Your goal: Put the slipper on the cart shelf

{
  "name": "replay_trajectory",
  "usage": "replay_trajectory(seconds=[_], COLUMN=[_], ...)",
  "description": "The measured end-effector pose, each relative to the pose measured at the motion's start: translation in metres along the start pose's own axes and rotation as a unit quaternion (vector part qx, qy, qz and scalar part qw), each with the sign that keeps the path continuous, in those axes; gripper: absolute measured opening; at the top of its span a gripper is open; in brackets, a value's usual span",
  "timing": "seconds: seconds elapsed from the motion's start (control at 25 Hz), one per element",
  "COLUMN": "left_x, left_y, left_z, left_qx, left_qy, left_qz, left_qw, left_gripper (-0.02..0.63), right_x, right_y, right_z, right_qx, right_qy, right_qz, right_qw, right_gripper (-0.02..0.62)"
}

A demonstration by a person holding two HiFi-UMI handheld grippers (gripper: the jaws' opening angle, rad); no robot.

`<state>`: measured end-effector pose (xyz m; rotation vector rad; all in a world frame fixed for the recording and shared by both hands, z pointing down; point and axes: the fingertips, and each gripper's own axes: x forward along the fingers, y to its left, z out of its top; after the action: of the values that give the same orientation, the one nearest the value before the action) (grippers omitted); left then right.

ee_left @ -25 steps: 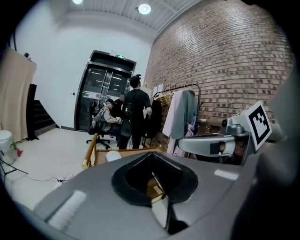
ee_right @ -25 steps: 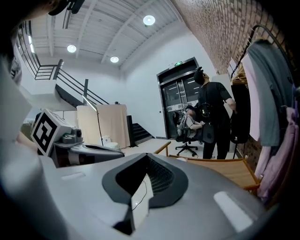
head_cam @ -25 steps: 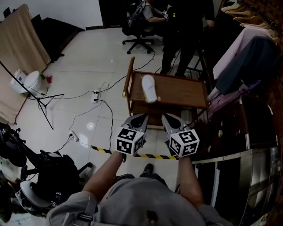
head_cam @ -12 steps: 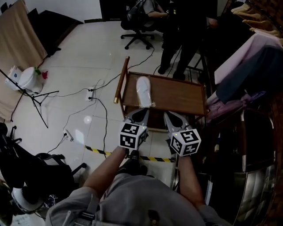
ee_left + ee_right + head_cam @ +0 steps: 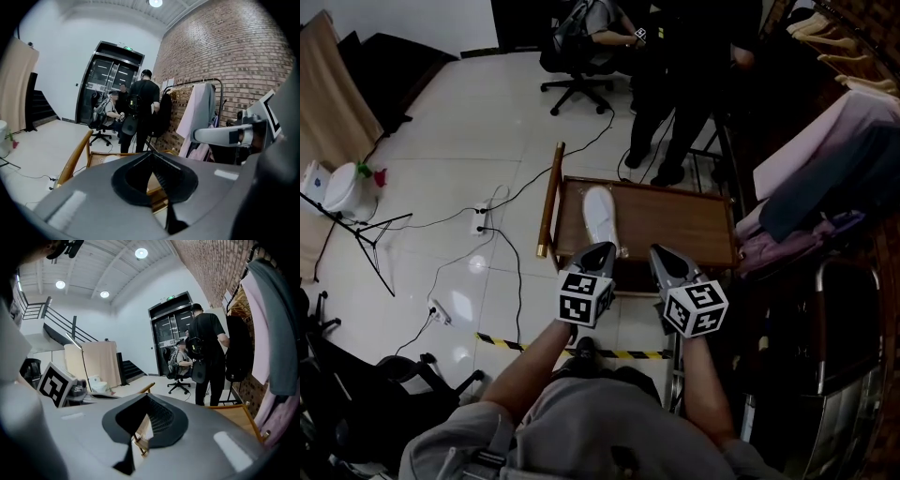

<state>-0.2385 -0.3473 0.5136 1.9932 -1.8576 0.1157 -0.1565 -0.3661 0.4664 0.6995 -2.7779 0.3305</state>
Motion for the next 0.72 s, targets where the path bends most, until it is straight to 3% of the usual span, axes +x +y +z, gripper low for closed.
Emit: replay_trajectory(seconds=[0.36, 0.72], left_x=[0.033, 0.078], left_y=[0.02, 0.046], left_z=[-0.009, -0.058], left_qx=[-0.006, -0.056], left_qy=[0.016, 0.044], left_qz=[0.025, 0.104], left_qw=[0.9996, 0.992], left_gripper=[0.008, 0.027], right_x=[0.029, 0.04], right_y=[-0.021, -0.043], right_z=[0.002, -0.015], right_qx=[0.006, 0.026], right_qy=[0.01, 0.036], right_qz=[0.005, 0.031], right_qw=[1.0, 0.999], right_gripper=[0.0, 0.0])
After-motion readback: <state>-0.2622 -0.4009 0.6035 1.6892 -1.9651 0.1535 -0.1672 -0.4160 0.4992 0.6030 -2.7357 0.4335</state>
